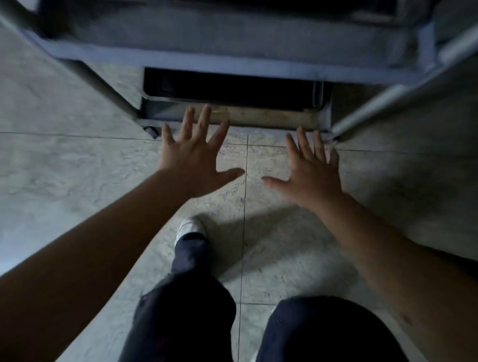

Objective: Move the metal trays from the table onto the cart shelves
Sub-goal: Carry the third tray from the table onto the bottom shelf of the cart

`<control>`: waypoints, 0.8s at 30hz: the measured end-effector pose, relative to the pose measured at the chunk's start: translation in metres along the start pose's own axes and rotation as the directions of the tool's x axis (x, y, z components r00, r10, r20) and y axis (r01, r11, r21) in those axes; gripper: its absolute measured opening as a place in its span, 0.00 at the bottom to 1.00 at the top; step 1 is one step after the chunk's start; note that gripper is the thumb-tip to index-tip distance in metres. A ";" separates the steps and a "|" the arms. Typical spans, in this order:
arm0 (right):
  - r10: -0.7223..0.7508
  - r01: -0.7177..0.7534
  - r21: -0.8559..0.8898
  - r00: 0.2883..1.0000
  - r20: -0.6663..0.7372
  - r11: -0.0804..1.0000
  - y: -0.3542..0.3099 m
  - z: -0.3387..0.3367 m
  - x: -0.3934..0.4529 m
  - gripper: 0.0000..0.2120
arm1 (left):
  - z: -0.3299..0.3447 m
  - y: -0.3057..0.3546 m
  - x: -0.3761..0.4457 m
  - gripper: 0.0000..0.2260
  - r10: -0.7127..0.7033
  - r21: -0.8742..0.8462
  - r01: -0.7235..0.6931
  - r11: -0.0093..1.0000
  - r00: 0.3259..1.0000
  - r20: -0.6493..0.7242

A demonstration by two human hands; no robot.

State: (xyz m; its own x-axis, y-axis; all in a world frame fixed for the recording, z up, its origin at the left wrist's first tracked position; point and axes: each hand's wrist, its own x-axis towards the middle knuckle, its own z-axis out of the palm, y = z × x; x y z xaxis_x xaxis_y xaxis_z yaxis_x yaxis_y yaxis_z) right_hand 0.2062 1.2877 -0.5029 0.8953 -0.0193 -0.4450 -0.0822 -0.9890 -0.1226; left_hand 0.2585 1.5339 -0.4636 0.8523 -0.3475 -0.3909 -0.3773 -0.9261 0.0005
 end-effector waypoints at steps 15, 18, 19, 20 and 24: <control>-0.195 0.188 -0.078 0.976 -0.094 0.979 -0.088 -0.357 -0.216 0.55 | -0.370 0.010 -0.229 0.47 -0.072 -0.089 0.051 0.995 0.962 -0.262; -0.206 0.194 -0.090 0.967 -0.151 0.977 -0.104 -0.407 -0.224 0.55 | -0.414 -0.002 -0.238 0.47 -0.074 -0.096 0.046 0.994 0.949 -0.306; -0.198 0.182 -0.102 0.965 -0.170 0.978 -0.110 -0.421 -0.224 0.55 | -0.425 -0.008 -0.237 0.47 -0.069 -0.092 0.043 0.995 0.948 -0.312; -0.186 0.168 -0.109 0.965 -0.183 0.980 -0.116 -0.434 -0.223 0.56 | -0.435 -0.014 -0.235 0.47 -0.064 -0.080 0.040 0.996 0.947 -0.315; -0.125 0.116 -0.059 0.971 -0.204 0.992 -0.137 -0.465 -0.211 0.60 | -0.456 -0.035 -0.218 0.48 -0.002 0.005 0.004 1.000 0.952 -0.306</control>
State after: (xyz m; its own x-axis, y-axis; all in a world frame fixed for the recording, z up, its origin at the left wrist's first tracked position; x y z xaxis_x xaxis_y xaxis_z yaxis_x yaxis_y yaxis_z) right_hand 0.2321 1.3591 0.0207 0.9690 0.0752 -0.2354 0.0477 -0.9915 -0.1207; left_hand 0.2505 1.5748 0.0412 0.9231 -0.3738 -0.0906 -0.3758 -0.9267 -0.0053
